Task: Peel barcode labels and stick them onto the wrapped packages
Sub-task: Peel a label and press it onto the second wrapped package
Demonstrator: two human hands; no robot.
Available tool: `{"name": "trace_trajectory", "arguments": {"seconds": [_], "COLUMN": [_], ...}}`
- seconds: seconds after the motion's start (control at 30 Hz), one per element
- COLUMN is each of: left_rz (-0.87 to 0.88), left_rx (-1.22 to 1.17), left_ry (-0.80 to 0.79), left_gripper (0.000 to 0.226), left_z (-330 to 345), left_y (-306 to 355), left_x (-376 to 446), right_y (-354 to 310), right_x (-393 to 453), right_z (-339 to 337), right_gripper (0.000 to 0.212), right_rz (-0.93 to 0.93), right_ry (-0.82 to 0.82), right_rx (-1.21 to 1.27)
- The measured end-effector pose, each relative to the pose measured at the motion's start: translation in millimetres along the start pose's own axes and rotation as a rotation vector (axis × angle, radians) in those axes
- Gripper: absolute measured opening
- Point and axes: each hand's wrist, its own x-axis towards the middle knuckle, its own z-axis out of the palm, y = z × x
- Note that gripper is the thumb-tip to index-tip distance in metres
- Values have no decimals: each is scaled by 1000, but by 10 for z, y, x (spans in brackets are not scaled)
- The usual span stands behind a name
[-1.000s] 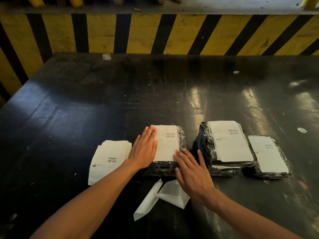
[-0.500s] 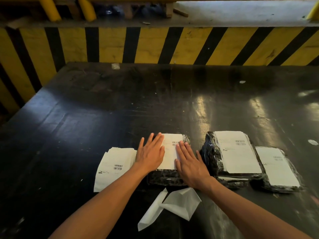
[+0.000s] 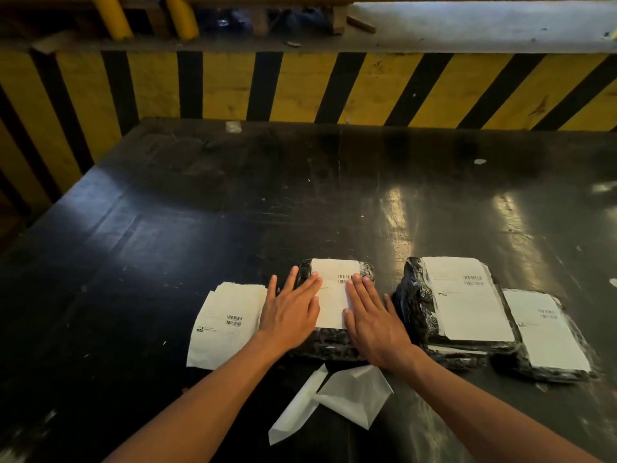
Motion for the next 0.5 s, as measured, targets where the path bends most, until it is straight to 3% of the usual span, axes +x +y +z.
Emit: {"name": "trace_trajectory", "arguments": {"seconds": [0.1,0.27,0.5], "left_rz": [-12,121,98], "left_rx": [-14,-30,3], "left_ry": [-4,-19,10], "left_gripper": [53,56,57], "left_z": [-41,16,68], "left_y": [35,237,-128], "left_x": [-38,-163,-442], "right_y": [-8,-9,3], "right_x": [6,-3,-14], "right_z": [5,-1,21], "right_gripper": [60,60,60], "right_rz": [8,9,6], "right_ry": [-3,-10,4], "right_rx": [-5,23,38]}}
